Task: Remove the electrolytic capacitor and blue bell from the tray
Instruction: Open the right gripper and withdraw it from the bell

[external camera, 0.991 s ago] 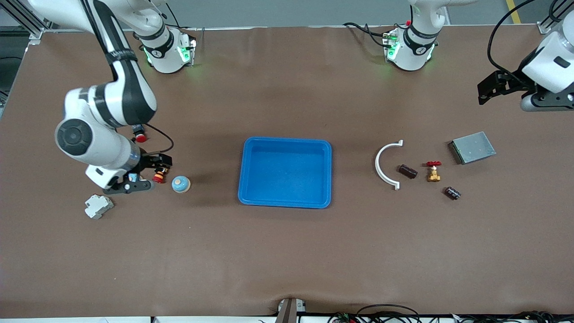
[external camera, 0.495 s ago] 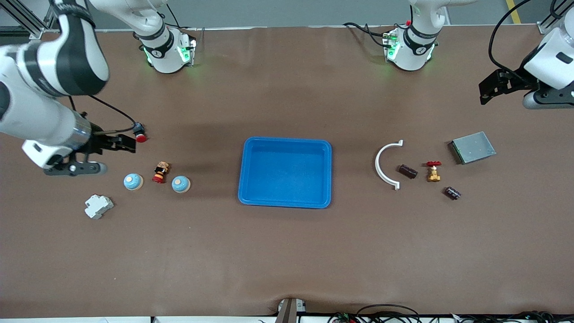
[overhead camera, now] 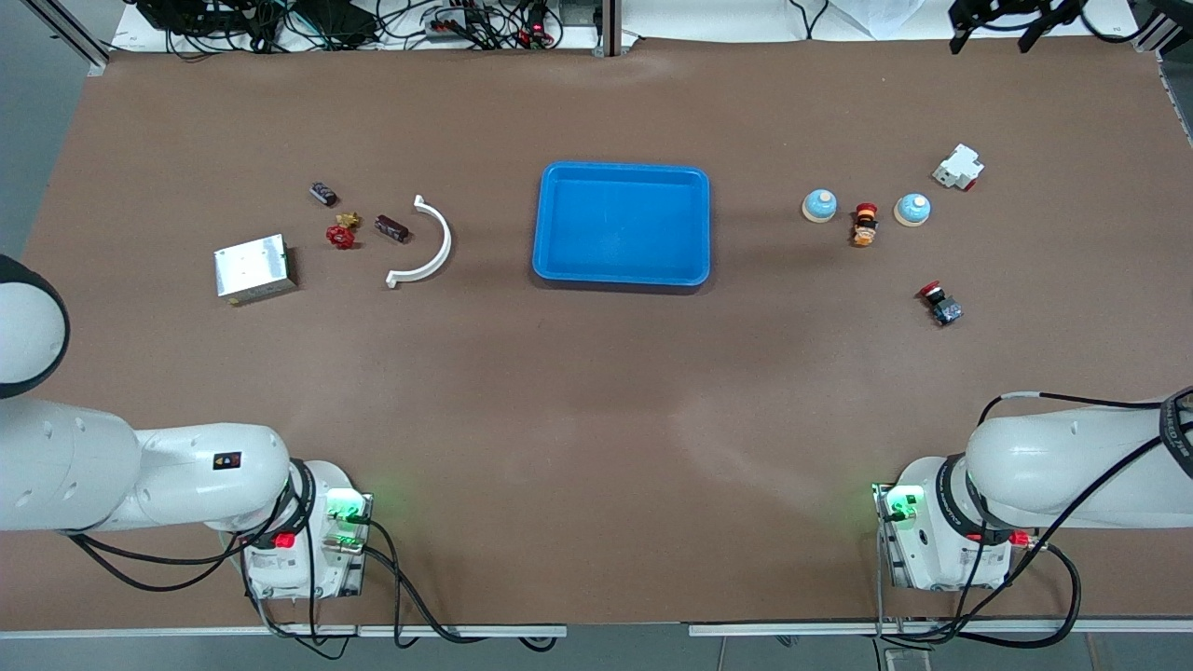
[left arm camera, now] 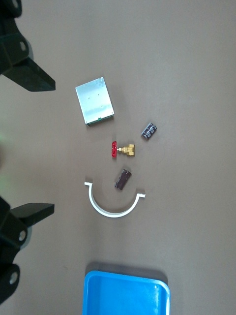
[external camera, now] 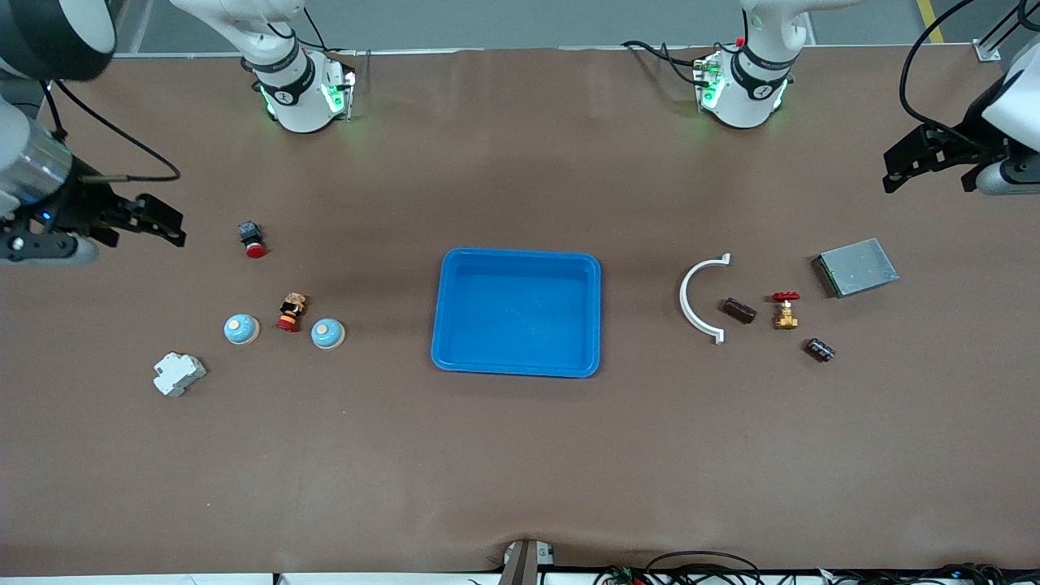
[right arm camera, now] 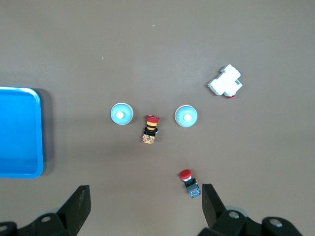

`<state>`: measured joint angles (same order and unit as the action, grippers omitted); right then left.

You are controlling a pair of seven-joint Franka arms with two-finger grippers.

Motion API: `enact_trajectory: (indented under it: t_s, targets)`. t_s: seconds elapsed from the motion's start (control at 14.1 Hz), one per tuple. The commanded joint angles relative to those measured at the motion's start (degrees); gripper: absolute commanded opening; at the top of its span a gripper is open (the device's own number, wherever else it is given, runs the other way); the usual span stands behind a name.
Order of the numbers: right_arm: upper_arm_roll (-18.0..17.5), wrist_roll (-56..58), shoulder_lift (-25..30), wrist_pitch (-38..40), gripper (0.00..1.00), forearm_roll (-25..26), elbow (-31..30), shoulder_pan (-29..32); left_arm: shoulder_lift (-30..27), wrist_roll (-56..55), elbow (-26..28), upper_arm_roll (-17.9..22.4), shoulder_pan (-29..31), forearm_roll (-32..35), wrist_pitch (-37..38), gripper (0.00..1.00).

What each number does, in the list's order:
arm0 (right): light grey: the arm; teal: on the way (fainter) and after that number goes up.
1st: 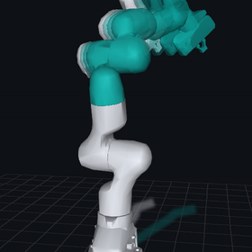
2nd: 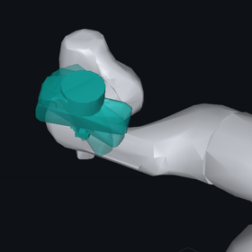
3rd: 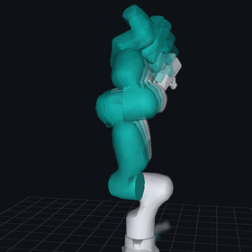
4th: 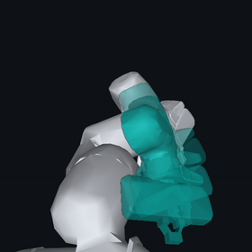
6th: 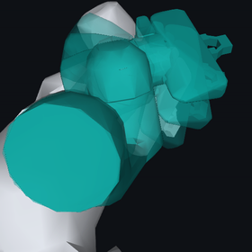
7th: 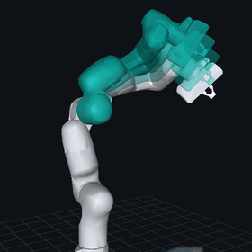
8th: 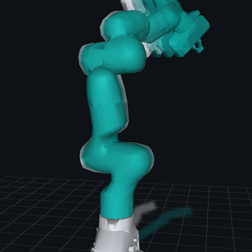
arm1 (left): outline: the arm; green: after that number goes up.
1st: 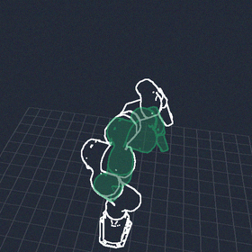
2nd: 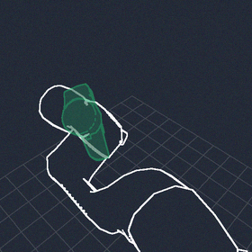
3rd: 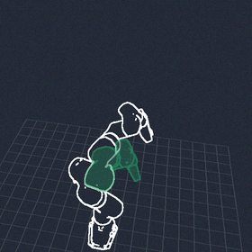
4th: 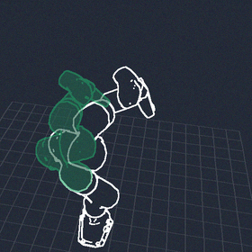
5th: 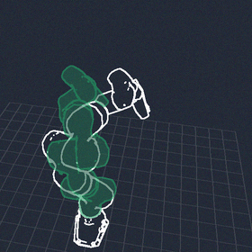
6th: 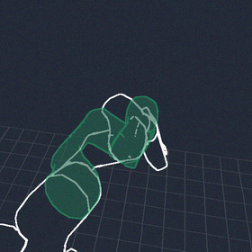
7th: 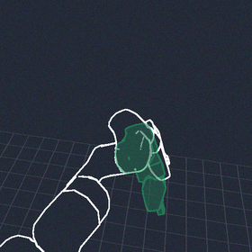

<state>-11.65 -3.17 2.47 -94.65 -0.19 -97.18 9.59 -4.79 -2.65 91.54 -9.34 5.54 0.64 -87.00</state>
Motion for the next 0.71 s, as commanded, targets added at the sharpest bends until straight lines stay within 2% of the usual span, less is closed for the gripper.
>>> enact_trajectory:
  t_s: [0.0,0.07,0.28,0.42,0.64]
  targets:
    - [-1.3,-0.2,2.5,4.6,1.0,0.4,3.1,2.7,-0.9,1.2,0.5,0.1,0.3,-1.1,-0.4,1.0]
    - [-0.8,-0.1,3.2,5.6,1.0,0.5,4.2,3.6,-0.9,0.5,0.5,0.0,0.2,-1.0,-0.2,1.0]
    - [5.3,0.5,4.8,5.6,1.0,-0.4,4.5,1.5,-0.8,0.1,0.0,-0.4,0.0,-0.7,-0.2,1.0]
    - [9.7,2.4,4.0,4.8,1.0,-0.5,4.3,-1.2,-0.7,0.0,-0.2,-0.6,-0.2,-0.8,-0.1,1.0]
    - [9.8,5.2,3.2,3.3,1.0,0.2,4.4,-1.0,-1.1,-1.4,-0.3,-0.6,-0.1,-0.8,2.0,1.0]
